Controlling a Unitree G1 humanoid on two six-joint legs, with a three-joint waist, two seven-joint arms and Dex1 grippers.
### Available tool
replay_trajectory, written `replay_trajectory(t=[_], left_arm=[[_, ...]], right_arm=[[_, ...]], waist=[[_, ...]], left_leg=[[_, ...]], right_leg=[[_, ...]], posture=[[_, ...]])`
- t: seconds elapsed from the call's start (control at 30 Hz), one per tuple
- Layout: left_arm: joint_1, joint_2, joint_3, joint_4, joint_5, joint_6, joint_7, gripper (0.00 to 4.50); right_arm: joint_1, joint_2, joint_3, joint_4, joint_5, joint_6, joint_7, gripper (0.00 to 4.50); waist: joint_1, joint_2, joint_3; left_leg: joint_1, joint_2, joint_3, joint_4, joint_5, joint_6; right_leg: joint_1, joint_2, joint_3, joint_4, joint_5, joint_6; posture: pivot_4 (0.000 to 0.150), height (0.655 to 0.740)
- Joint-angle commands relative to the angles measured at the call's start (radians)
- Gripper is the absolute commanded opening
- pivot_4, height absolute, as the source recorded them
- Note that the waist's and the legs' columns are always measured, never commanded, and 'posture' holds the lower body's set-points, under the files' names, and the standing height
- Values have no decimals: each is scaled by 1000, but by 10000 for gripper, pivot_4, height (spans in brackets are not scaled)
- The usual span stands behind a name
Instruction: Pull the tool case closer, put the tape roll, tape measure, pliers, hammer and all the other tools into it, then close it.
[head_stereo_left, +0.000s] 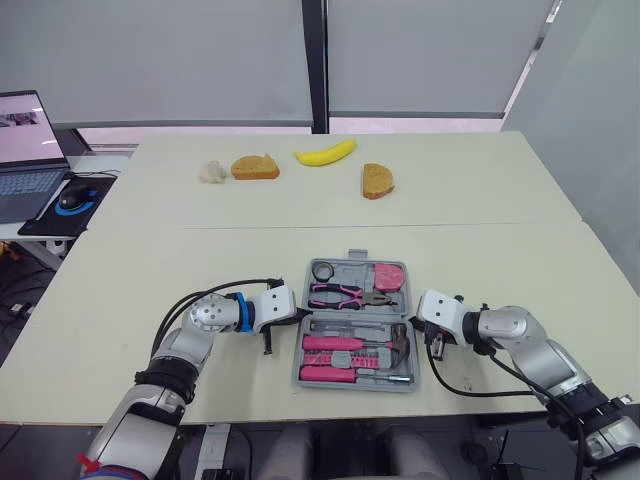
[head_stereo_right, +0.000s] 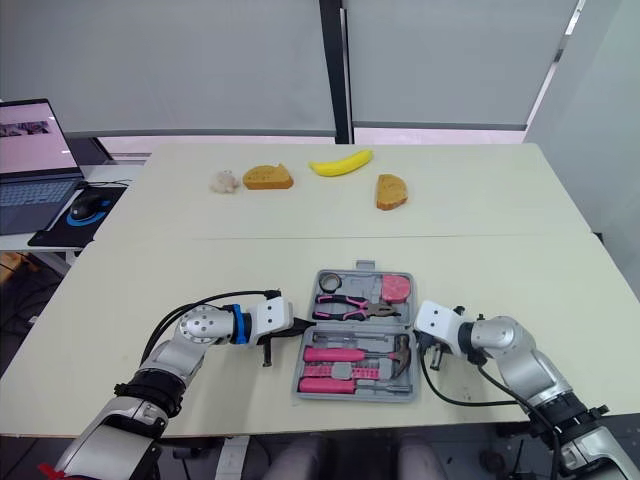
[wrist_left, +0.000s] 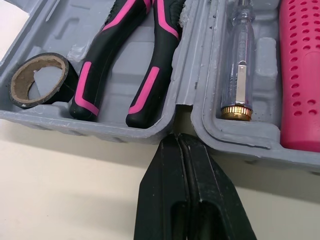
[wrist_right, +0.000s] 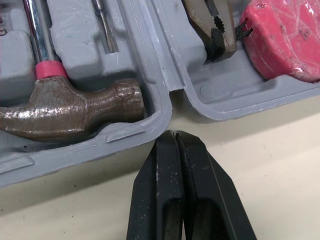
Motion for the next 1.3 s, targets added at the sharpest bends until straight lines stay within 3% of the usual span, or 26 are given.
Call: replay_trajectory(t=[0.03, 0.53, 1.3], left_arm=[[-14, -23, 1, -20, -11, -25, 8, 0], [95, 6, -6, -214, -76, 36, -129, 0], [167, 26, -4, -319, -64, 88, -112, 0]], right_arm=[[-21, 26, 2, -24, 16, -36, 21, 187], [6, 35, 7, -72, 29, -30, 61, 187], [89, 28, 12, -205, 34, 64, 99, 187]], waist=[[0, 0, 0], [-3, 0, 0], [0, 0, 0]], left_leg=[[0, 0, 0, 0, 0, 0], [0, 0, 0, 0, 0, 0], [0, 0, 0, 0, 0, 0]], right_leg=[[0, 0, 0, 0, 0, 0], [-1, 0, 1, 0, 0, 0], [-1, 0, 1, 0, 0, 0]], posture=[[1500, 7400], [1500, 7400], [1500, 7400]])
